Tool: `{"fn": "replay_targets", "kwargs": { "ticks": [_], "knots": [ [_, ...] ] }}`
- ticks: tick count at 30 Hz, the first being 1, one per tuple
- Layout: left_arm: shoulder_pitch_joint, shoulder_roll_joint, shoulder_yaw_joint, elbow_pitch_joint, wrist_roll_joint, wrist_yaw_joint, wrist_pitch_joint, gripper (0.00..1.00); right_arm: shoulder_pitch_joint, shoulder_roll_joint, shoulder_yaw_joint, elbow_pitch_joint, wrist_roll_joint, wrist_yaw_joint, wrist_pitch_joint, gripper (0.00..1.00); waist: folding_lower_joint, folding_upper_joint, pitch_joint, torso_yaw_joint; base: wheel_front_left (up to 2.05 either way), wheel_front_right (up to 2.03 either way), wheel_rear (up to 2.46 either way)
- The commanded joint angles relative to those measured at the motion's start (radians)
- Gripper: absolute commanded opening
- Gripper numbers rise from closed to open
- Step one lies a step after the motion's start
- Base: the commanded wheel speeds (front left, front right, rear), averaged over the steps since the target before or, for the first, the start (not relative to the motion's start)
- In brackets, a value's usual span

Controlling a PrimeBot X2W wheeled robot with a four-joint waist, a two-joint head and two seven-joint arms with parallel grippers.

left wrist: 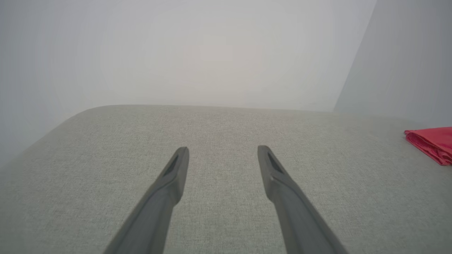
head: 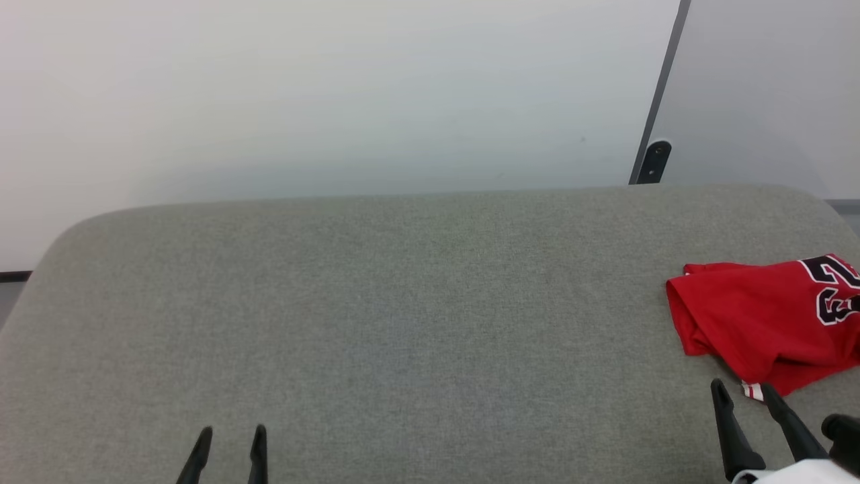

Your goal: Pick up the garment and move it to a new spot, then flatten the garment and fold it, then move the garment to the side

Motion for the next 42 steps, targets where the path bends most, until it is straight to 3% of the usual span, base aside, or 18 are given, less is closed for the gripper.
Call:
{"fn": "replay_targets", "kwargs": {
  "ticks": [1, 11, 38, 39, 42],
  "knots": [
    [0.035, 0.001, 0.005, -0.026, 0.009, 0.004, 0.0, 1.0, 0.035, 0.018, -0.007, -0.049, -0.017, -0.001, 0.016, 1.0, 0.0, 0.0, -0.002, 0.004, 0.0, 0.0, 0.0],
    [0.075, -0.003, -0.003, -0.087, 0.018, 0.023, 0.005, 1.0, 0.09, 0.044, -0.021, -0.139, -0.034, -0.001, 0.056, 1.0, 0.0, 0.0, -0.004, 0.003, 0.0, 0.0, 0.0],
    [0.058, 0.01, -0.026, -0.105, 0.005, 0.041, 0.02, 1.0, 0.092, 0.052, -0.017, -0.158, -0.028, -0.001, 0.062, 1.0, 0.0, 0.0, 0.006, 0.005, 0.0, 0.0, 0.0],
    [0.062, 0.008, -0.026, -0.103, 0.003, 0.041, 0.024, 0.0, 0.083, 0.051, -0.016, -0.154, -0.03, 0.0, 0.067, 0.0, 0.0, 0.0, 0.006, 0.005, 0.0, 0.0, 0.0],
    [0.07, -0.001, -0.029, -0.078, -0.002, 0.041, 0.027, 0.0, 0.087, 0.055, -0.015, -0.127, -0.029, 0.0, 0.069, 0.0, 0.0, 0.0, 0.006, 0.005, 0.0, 0.0, 0.0]
  ]
}}
